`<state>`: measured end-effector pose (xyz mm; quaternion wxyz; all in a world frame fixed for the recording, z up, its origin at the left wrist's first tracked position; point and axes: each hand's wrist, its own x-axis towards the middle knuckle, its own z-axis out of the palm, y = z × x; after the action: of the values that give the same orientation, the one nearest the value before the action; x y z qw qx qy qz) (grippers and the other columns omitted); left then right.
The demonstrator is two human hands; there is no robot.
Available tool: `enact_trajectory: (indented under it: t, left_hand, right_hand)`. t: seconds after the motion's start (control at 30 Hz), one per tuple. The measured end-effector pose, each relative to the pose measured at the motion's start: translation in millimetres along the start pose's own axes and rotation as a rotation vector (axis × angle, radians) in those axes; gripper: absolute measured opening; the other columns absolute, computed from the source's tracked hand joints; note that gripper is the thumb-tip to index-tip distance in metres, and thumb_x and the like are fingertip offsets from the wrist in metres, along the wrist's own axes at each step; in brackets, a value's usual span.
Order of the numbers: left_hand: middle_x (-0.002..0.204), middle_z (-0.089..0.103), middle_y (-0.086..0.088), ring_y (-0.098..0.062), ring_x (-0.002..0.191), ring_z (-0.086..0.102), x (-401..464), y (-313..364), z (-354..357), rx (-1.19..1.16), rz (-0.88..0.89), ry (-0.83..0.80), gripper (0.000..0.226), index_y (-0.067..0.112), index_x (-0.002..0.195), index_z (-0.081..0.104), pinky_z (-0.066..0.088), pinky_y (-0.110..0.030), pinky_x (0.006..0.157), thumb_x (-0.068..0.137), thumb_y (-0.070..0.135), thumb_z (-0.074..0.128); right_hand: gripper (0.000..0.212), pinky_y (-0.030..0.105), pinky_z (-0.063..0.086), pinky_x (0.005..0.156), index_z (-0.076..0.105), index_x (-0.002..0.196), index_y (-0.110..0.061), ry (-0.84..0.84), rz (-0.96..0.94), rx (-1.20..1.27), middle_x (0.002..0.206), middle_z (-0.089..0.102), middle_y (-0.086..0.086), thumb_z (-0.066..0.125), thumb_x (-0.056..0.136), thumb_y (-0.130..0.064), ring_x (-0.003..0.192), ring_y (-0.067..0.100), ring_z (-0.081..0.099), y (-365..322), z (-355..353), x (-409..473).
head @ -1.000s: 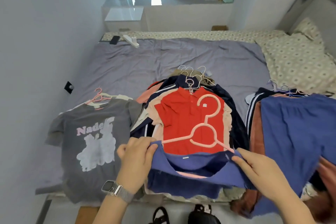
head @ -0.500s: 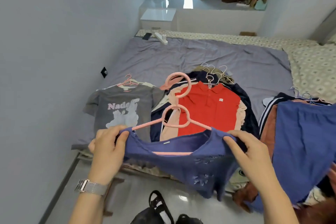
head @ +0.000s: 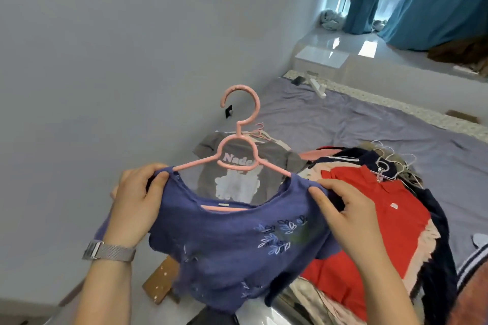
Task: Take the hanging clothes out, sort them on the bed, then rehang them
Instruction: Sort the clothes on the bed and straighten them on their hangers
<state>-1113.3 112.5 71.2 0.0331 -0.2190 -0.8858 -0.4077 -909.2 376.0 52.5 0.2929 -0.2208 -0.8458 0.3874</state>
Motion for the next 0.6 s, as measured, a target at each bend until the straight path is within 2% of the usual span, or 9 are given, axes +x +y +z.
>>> enact_trajectory:
  t: [0.13,0.23,0.37,0.43,0.47,0.53,0.6]
  left_hand:
    - [0.088,0.065,0.020,-0.020,0.097,0.058,34.4,-40.9,9.2,-0.024,-0.009,-0.038,0.022,0.052,0.084,0.058,0.043,-0.055,0.089,0.082,0.049,0.036]
    - [0.090,0.066,0.019,-0.017,0.098,0.058,77.9,-72.6,27.7,-0.052,0.006,-0.112,0.027,0.047,0.089,0.061,0.043,-0.053,0.090,0.081,0.053,0.035]
    - [0.091,0.065,0.023,-0.014,0.099,0.054,162.8,-99.8,59.9,-0.089,0.006,-0.218,0.022,0.058,0.090,0.056,0.041,-0.051,0.094,0.080,0.053,0.037]
    - [0.090,0.064,0.024,-0.014,0.098,0.055,210.3,-107.0,73.6,-0.087,0.007,-0.268,0.021,0.063,0.088,0.053,0.041,-0.050,0.094,0.080,0.050,0.038]
    - [0.090,0.064,0.023,-0.015,0.098,0.055,233.7,-110.1,79.9,-0.079,0.015,-0.290,0.021,0.063,0.087,0.053,0.041,-0.051,0.094,0.080,0.050,0.038]
    - [0.087,0.064,0.024,-0.016,0.096,0.056,277.4,-115.2,92.2,-0.085,0.024,-0.319,0.021,0.060,0.084,0.055,0.041,-0.051,0.093,0.079,0.051,0.037]
    - [0.084,0.064,0.025,-0.018,0.095,0.057,321.3,-117.6,107.9,-0.097,0.052,-0.338,0.020,0.053,0.081,0.058,0.042,-0.051,0.091,0.080,0.049,0.038]
  right_hand:
    - [0.026,0.005,0.038,0.078,0.057,0.083,-0.047,-0.083,0.048,-0.046,0.099,0.062,-0.028,0.066,0.088,-0.024,0.092,-0.003,0.058,17.5,42.8,23.2]
    - [0.003,0.008,0.039,0.078,0.059,0.084,-0.043,-0.069,0.101,-0.063,0.098,0.063,-0.024,0.058,0.086,-0.041,0.091,0.000,0.058,31.6,73.2,50.4]
    - [0.009,0.014,0.040,0.078,0.058,0.085,-0.039,-0.026,0.164,-0.112,0.097,0.061,-0.018,0.052,0.089,-0.045,0.090,0.007,0.057,47.6,116.5,103.9]
    - [0.026,0.017,0.040,0.077,0.057,0.084,-0.037,-0.030,0.203,-0.137,0.090,0.062,-0.014,0.045,0.086,-0.059,0.087,0.009,0.057,56.5,139.0,133.6]
    - [0.025,0.021,0.041,0.076,0.057,0.083,-0.036,-0.036,0.244,-0.141,0.086,0.062,-0.013,0.045,0.086,-0.057,0.086,0.009,0.057,60.1,149.5,149.1]
    - [0.011,0.027,0.043,0.077,0.059,0.084,-0.033,-0.043,0.327,-0.136,0.085,0.064,-0.012,0.053,0.092,-0.037,0.086,0.010,0.058,70.0,168.5,182.5]
    - [0.017,0.020,0.042,0.073,0.058,0.081,-0.030,-0.009,0.339,-0.135,0.081,0.064,-0.010,0.056,0.094,-0.019,0.082,0.008,0.058,77.8,181.4,222.6]
